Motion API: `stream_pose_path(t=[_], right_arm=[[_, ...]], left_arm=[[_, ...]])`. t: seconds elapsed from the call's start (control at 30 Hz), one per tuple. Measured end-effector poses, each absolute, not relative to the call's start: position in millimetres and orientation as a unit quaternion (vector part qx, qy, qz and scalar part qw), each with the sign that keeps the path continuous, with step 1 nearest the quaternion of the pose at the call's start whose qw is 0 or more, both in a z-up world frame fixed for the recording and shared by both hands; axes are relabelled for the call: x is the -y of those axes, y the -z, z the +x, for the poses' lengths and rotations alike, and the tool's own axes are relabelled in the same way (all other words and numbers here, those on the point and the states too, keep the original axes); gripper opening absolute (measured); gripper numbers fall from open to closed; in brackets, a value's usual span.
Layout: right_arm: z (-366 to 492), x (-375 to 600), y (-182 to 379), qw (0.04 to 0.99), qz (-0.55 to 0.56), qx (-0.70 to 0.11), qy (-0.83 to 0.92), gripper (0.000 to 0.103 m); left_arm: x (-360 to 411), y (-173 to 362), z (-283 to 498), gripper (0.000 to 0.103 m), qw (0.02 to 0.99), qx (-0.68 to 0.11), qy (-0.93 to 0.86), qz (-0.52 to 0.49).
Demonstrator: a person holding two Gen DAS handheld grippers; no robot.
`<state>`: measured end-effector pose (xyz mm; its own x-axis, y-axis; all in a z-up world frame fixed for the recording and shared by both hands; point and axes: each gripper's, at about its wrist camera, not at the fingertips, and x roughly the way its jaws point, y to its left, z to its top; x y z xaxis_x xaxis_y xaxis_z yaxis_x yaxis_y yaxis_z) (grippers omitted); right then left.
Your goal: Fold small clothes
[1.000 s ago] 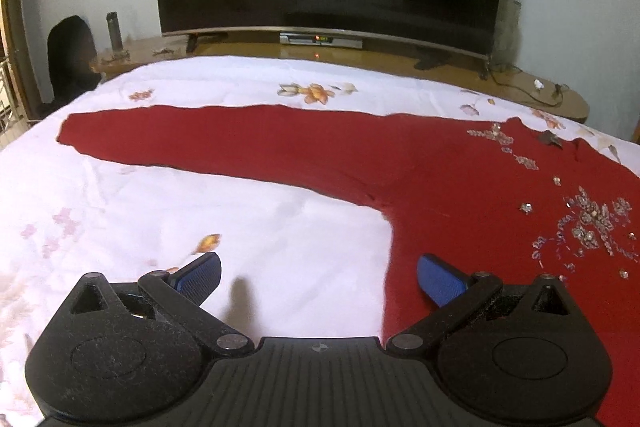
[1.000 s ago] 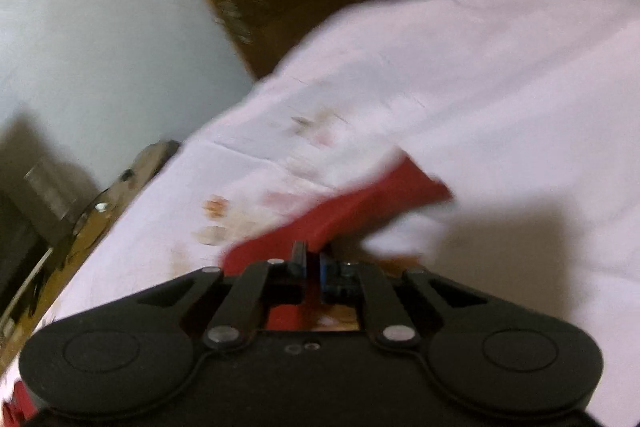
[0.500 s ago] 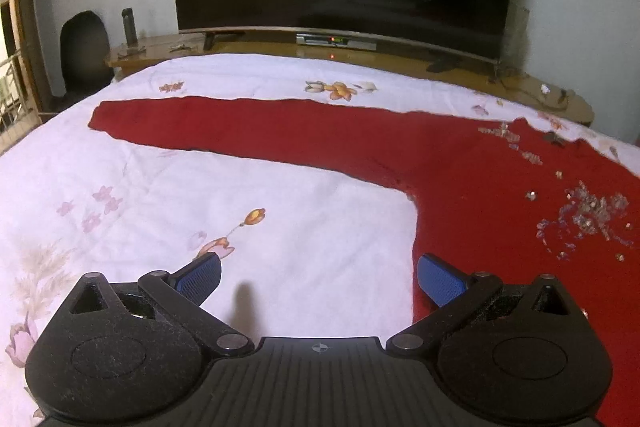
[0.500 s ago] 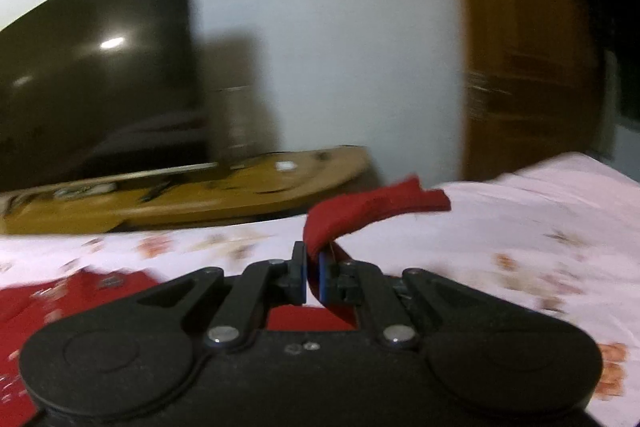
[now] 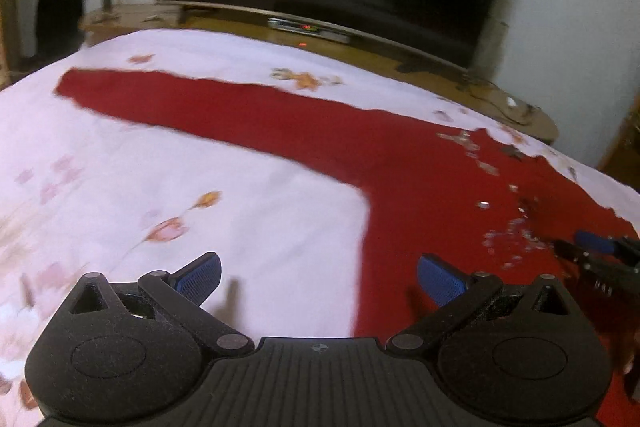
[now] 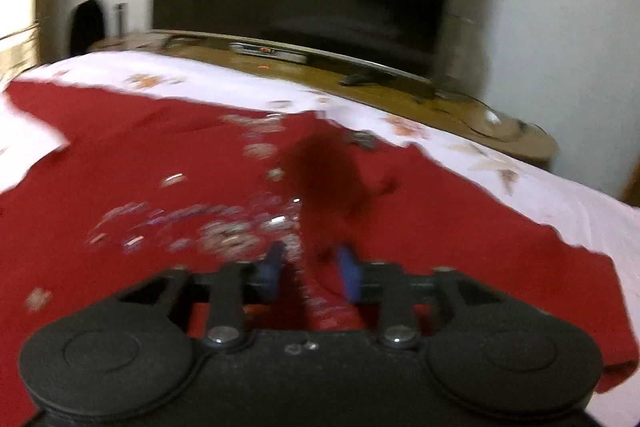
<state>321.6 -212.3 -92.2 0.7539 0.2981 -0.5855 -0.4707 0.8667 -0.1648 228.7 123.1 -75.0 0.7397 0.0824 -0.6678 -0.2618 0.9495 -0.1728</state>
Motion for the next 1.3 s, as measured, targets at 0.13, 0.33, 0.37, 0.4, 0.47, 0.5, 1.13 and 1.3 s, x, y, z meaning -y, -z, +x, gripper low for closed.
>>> stream_pose_path(t=[0.13, 0.33, 0.37, 0.4, 0.47, 0.5, 1.13, 1.3], right_arm=[[293.7, 221.0, 78.1, 0.937, -0.149, -0.246, -0.196, 0.047], [282.6, 281.1, 63.4, 0.957, -0.076, -0.257, -0.112, 0.047], [280.5, 293.5, 64.2, 0.958, -0.071, -0.259, -0.103, 0.047], [277.9, 303.5, 64.7, 0.959, -0.068, -0.261, -0.092, 0.047], [267.4, 314.5, 65.8, 0.959, -0.064, -0.263, -0.077, 0.047], [265.3, 319.7, 67.0, 0.96, -0.06, -0.264, -0.07, 0.047], [255.3, 344.6, 69.6, 0.959, -0.027, -0.279, -0.032, 0.048], [258.9, 348.3, 69.7, 0.959, -0.027, -0.281, -0.026, 0.048]], left_arm=[[-93.9, 69.2, 262.3, 0.103, 0.925, -0.352, -0.036, -0.139], [-17.5, 67.8, 329.9, 0.102, 0.923, -0.348, 0.08, -0.14], [-5.5, 69.6, 338.3, 0.1, 0.923, -0.35, 0.089, -0.136], [5.2, 72.9, 348.9, 0.081, 0.92, -0.357, 0.096, -0.13], [19.2, 84.2, 369.9, 0.064, 0.909, -0.386, 0.102, -0.124], [23.8, 90.8, 379.5, 0.064, 0.903, -0.397, 0.102, -0.126], [59.1, 92.0, 395.1, 0.009, 0.92, -0.366, 0.118, -0.077], [26.3, 60.9, 389.4, 0.009, 0.931, -0.328, 0.122, -0.103]])
